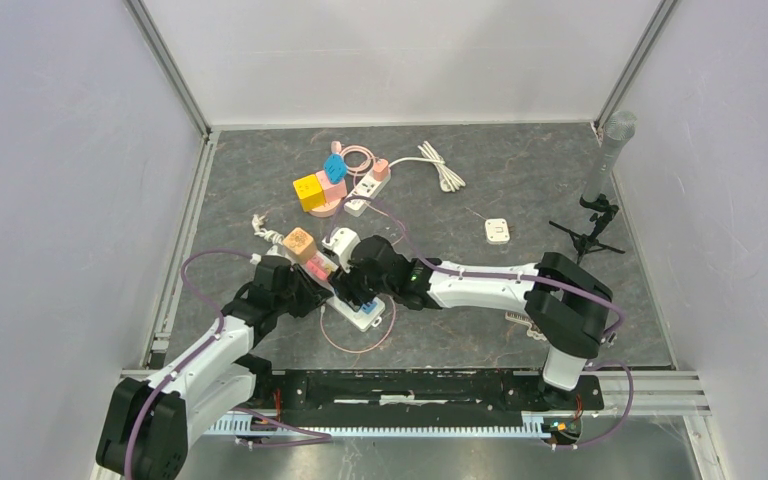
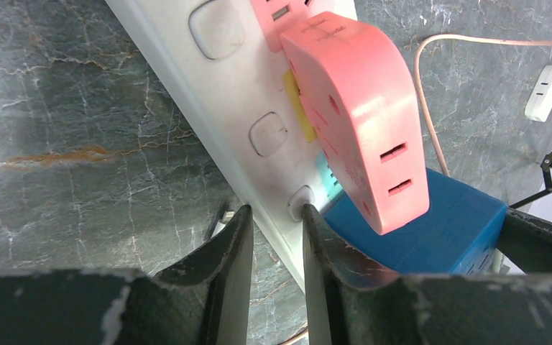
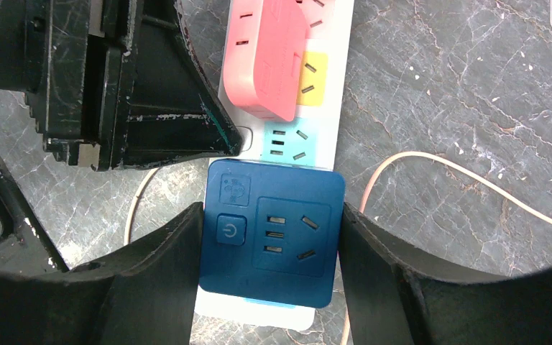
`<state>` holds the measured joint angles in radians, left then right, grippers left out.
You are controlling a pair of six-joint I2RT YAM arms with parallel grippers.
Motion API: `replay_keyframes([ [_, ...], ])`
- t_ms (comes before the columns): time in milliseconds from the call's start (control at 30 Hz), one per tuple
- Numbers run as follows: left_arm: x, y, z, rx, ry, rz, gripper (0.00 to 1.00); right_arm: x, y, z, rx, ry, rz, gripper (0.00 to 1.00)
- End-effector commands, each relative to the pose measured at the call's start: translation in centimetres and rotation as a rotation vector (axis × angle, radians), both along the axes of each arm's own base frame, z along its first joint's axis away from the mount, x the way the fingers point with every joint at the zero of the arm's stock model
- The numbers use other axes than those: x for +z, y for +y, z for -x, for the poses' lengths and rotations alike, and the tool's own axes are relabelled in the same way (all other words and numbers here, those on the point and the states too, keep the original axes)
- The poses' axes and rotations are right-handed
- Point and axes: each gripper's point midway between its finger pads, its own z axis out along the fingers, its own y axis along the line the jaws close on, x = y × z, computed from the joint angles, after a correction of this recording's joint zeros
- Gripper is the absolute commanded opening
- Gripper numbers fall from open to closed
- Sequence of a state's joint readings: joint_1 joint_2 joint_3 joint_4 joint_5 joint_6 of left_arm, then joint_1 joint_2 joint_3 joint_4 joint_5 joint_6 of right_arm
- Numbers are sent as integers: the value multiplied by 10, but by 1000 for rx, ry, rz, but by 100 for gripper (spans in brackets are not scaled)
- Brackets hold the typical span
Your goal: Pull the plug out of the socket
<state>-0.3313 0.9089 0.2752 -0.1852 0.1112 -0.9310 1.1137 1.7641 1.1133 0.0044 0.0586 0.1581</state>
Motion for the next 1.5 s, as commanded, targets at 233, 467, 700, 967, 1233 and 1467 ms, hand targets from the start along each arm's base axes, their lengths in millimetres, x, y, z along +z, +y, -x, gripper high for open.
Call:
replay_keyframes([
  [233, -35, 20, 27, 13, 124, -102, 28, 50, 27, 14, 127, 15, -178, 0],
  [467, -36, 20, 27, 15, 125, -105, 28, 56, 29, 14, 116, -81, -107, 0],
  [700, -37, 20, 26, 14, 132, -107, 28, 76, 29, 12, 130, -23, -235, 0],
  [967, -36, 20, 24, 16, 135, -110, 28, 79, 32, 15, 144, -77, -180, 0],
  [1233, -38, 18, 24, 4, 143, -110, 27, 92, 38, 22, 190, -12, -271, 0],
  [1467, -35, 17, 23, -3, 141, -111, 27, 84, 33, 18, 149, -93, -161, 0],
])
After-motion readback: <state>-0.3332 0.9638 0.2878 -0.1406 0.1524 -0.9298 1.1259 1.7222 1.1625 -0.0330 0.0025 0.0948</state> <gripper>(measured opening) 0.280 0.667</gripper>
